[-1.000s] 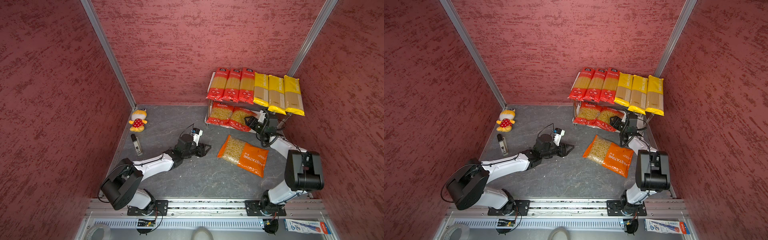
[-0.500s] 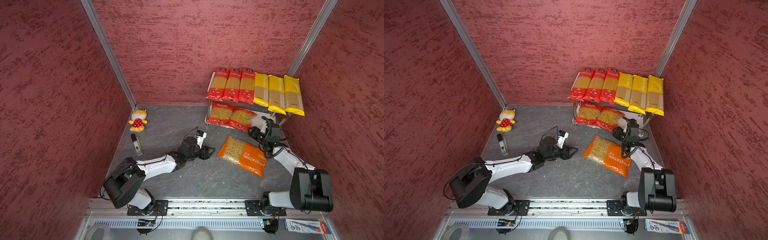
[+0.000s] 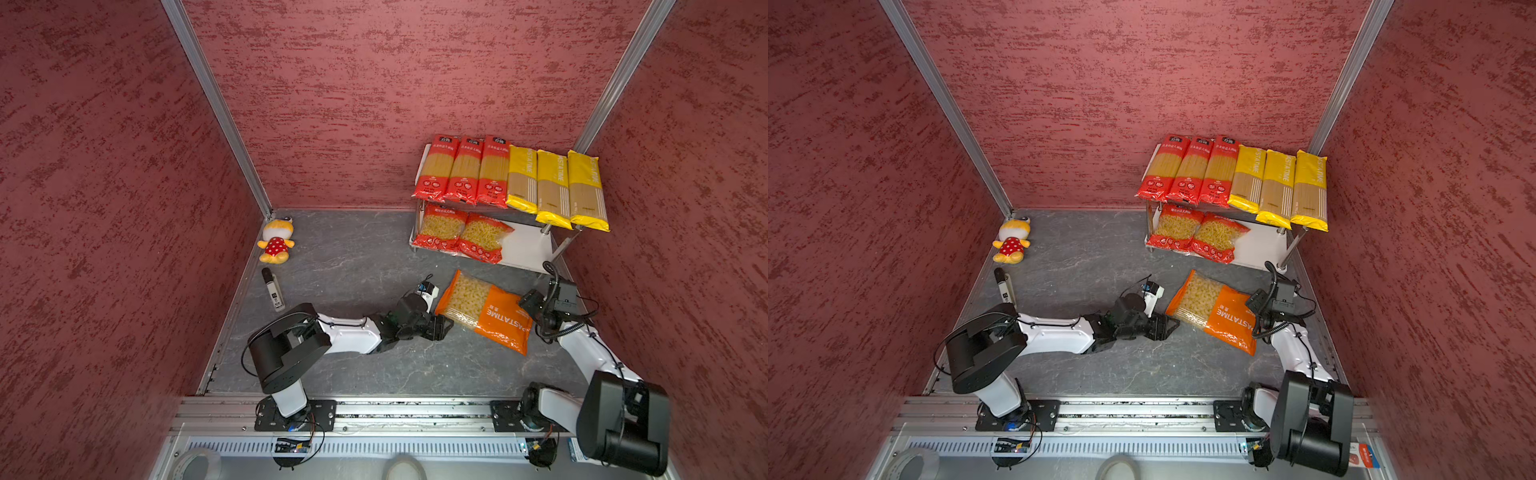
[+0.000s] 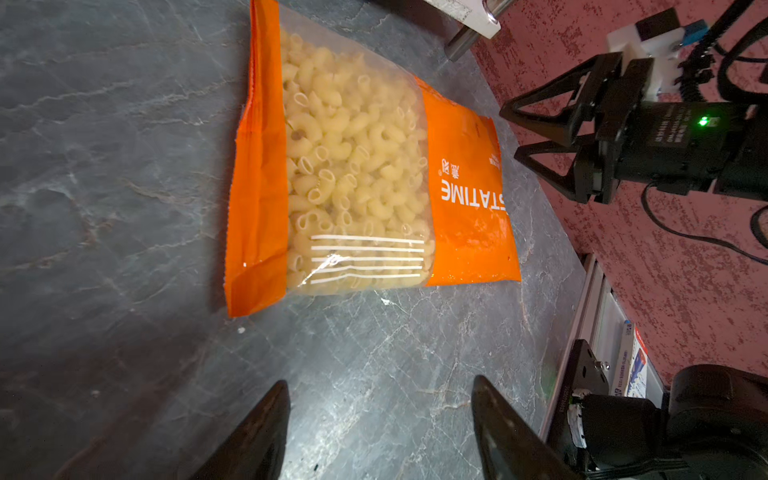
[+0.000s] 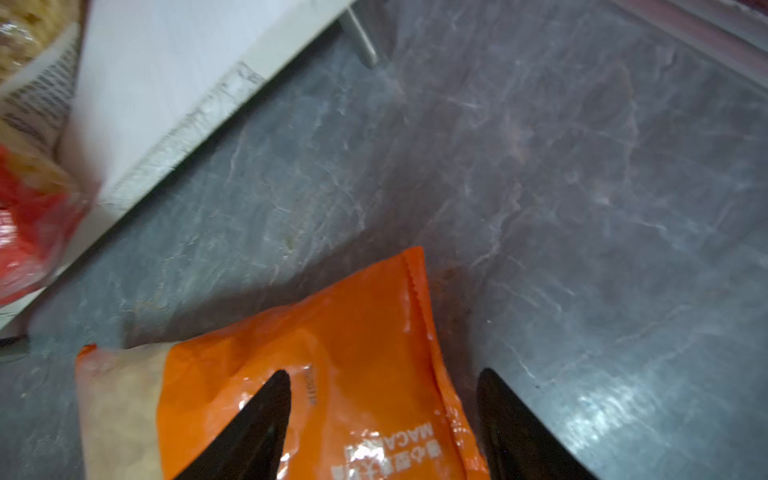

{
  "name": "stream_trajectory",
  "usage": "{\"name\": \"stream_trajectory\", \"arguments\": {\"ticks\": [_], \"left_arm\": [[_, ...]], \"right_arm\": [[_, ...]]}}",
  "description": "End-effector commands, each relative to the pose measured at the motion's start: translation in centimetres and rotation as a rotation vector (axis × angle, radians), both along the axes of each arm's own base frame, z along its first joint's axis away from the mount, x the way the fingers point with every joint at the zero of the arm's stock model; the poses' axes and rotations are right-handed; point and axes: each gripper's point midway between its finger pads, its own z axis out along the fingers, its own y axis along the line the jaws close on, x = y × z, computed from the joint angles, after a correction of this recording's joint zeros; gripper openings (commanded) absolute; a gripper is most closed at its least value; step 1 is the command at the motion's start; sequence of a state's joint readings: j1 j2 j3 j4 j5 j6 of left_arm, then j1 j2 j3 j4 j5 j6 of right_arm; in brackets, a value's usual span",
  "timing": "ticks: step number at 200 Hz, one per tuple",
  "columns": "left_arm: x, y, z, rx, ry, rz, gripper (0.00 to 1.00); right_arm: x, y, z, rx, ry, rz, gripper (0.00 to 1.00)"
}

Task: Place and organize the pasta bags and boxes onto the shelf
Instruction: 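Withdraw the right gripper and grip the orange macaroni bag with both grippers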

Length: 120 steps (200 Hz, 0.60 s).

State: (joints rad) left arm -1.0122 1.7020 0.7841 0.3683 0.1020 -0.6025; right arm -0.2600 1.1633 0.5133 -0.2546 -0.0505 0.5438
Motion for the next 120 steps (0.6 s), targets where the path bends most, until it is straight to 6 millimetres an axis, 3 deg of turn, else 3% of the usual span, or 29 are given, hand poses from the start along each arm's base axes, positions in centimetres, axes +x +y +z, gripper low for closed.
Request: {"name": "stream_trajectory", "arguments": {"ticks": [1,33,58,83,120], "left_arm": [[0.8,-0.2,0.4,-0.012,-0.017,0.054,0.69],[1.5,0.7,0.2,-0.011,-0.006,0.087,0.69],[2.0,1.8,-0.1,0.011,0.005,0.117,0.69],[3.3,4.0,-0.4,0.034,0.013,0.172,0.69],[5.3,8.5,-0.1,0.079,0.016,0.263,0.69]], "right_arm": [[0.3,1.4,-0.7,0.079,0.01,0.049,0.68],[-0.7,5.2,-2.1,0.218,0.019,0.111,0.63],[-1.9,9.9,-2.2,0.282,0.015,0.181,0.6],[-2.2,14.8,-1.9,0.304,0.019,0.264,0.6],[-0.5,21.7,-1.2,0.29,0.058,0.46,0.59]]}}
